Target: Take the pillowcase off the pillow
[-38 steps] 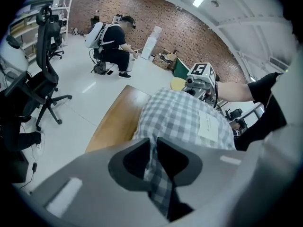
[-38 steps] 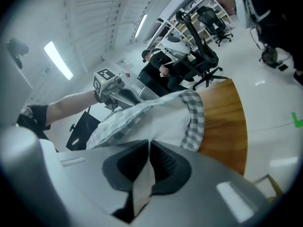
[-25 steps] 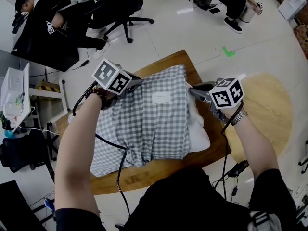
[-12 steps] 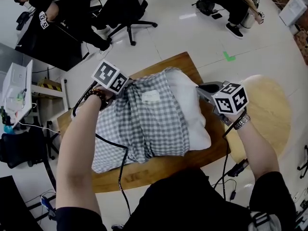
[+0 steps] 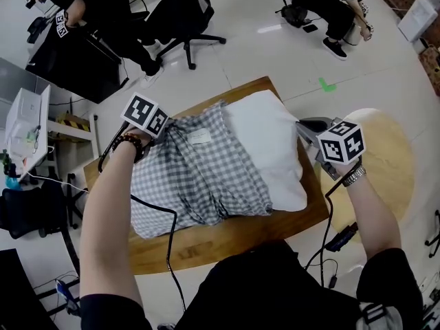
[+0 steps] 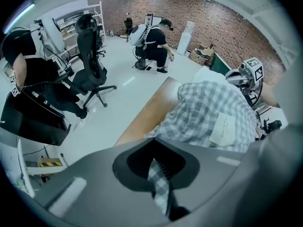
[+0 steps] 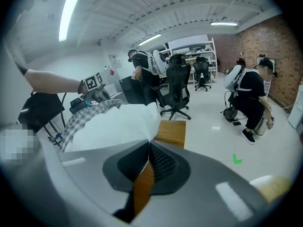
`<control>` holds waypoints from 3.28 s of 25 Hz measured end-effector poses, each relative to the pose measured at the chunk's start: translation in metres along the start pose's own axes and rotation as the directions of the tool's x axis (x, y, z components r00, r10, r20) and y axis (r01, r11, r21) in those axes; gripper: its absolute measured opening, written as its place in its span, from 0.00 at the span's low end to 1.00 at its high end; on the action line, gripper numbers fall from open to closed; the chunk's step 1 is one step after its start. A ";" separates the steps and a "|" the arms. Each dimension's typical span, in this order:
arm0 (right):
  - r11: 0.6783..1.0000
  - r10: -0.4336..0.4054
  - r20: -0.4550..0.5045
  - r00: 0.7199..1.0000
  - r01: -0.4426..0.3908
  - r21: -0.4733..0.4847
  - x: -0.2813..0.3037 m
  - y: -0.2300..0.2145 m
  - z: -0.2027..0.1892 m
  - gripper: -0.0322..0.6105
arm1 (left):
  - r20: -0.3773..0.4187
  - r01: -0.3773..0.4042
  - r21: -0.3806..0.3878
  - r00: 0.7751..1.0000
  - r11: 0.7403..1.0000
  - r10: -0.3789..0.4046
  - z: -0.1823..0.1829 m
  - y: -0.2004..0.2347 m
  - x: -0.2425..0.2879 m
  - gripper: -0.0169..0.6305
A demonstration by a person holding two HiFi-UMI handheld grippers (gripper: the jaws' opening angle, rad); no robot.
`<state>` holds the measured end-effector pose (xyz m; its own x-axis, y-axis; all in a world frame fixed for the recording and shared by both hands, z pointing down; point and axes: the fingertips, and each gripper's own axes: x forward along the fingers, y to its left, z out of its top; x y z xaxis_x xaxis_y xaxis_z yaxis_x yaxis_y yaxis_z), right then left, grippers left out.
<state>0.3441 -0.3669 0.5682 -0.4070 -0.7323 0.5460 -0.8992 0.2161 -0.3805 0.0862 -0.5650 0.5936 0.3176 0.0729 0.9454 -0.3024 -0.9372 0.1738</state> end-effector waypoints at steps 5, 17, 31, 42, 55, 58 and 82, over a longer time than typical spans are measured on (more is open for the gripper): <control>1.000 0.005 -0.027 1.000 -0.005 -0.012 0.005 0.006 -0.009 0.06 | 0.020 -0.009 0.046 1.000 0.999 0.008 -0.002 -0.015 -0.001 0.04; 0.997 -0.055 0.002 0.998 0.055 -0.052 0.004 0.019 -0.032 0.13 | 0.136 -0.075 0.143 0.989 0.987 0.055 -0.009 -0.057 -0.006 0.17; 0.985 -0.061 0.031 0.998 0.065 -0.157 -0.039 0.087 -0.045 0.13 | 0.260 -0.164 0.188 0.959 0.968 0.112 -0.044 -0.117 -0.057 0.23; 0.960 -0.070 0.033 0.997 0.076 -0.269 -0.070 0.161 -0.094 0.14 | 0.405 -0.199 0.155 0.906 0.968 0.122 -0.116 -0.193 -0.083 0.23; 0.909 -0.112 -0.002 0.994 0.102 -0.404 -0.074 0.209 -0.152 0.22 | 0.618 -0.046 -0.044 0.783 0.998 0.063 -0.182 -0.263 -0.081 0.23; 0.888 -0.131 -0.009 0.991 0.113 -0.445 -0.072 0.214 -0.158 0.27 | 0.665 0.026 -0.112 0.745 0.993 0.055 -0.191 -0.274 -0.077 0.23; 0.733 -0.318 -0.071 0.945 0.197 -0.651 -0.036 0.168 -0.208 0.48 | 0.608 -0.001 -0.418 0.743 0.908 0.281 -0.220 -0.278 0.041 0.45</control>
<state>0.1737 -0.1697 0.6403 -0.1104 -0.7153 0.6901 -0.8440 0.4342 0.3150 -0.0146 -0.2261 0.6451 0.6974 -0.4163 0.5834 -0.6509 -0.7086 0.2725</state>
